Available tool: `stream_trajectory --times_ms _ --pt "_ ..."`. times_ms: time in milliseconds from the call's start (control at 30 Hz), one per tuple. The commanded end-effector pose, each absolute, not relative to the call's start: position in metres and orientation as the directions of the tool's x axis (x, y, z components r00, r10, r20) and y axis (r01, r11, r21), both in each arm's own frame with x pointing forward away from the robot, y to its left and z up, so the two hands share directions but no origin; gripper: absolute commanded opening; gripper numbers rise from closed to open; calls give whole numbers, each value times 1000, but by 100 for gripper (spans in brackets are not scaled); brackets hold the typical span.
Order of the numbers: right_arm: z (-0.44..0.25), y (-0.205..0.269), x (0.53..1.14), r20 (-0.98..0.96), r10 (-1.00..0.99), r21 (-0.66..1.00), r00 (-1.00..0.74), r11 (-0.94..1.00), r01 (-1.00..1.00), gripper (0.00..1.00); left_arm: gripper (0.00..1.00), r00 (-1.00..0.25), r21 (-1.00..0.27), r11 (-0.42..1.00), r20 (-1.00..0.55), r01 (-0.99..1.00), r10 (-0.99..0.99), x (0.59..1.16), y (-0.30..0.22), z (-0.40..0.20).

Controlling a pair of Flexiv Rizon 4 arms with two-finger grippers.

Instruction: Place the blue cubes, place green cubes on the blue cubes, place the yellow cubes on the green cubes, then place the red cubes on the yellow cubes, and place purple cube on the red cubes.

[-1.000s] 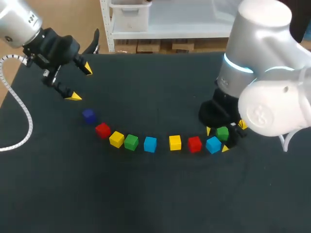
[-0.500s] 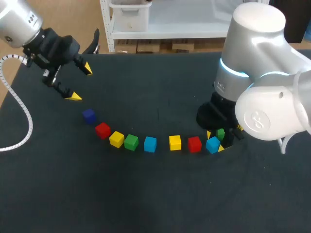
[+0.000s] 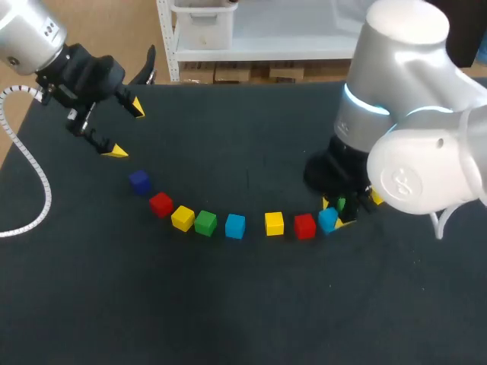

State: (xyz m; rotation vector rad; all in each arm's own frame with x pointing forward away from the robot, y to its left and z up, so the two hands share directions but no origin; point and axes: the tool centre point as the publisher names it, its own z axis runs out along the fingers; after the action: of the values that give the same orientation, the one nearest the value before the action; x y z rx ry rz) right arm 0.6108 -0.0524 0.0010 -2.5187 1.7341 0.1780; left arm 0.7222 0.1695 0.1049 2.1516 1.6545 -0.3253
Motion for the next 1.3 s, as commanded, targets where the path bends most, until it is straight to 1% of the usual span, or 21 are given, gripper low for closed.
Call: stream_trajectory --times_ms 33,133,333,933,1300 --pt "12 -58 619 -168 -956 -3 241 -244 -970 0 100 272 175 -216 -419 960 866 723 170 105" --pt "18 -55 628 -174 -975 -16 138 -138 -990 0 100 272 175 -216 -419 960 866 723 170 105" --pt "30 -40 645 -182 -983 -50 27 -18 -999 0 100 272 175 -216 -419 960 866 723 170 105" --pt "17 27 683 -157 -987 -38 20 -14 -999 0 100 272 175 -216 -419 960 866 723 170 105" --pt "9 37 695 -138 -990 -34 3 2 -999 0 100 272 175 -216 -419 960 866 723 170 105"
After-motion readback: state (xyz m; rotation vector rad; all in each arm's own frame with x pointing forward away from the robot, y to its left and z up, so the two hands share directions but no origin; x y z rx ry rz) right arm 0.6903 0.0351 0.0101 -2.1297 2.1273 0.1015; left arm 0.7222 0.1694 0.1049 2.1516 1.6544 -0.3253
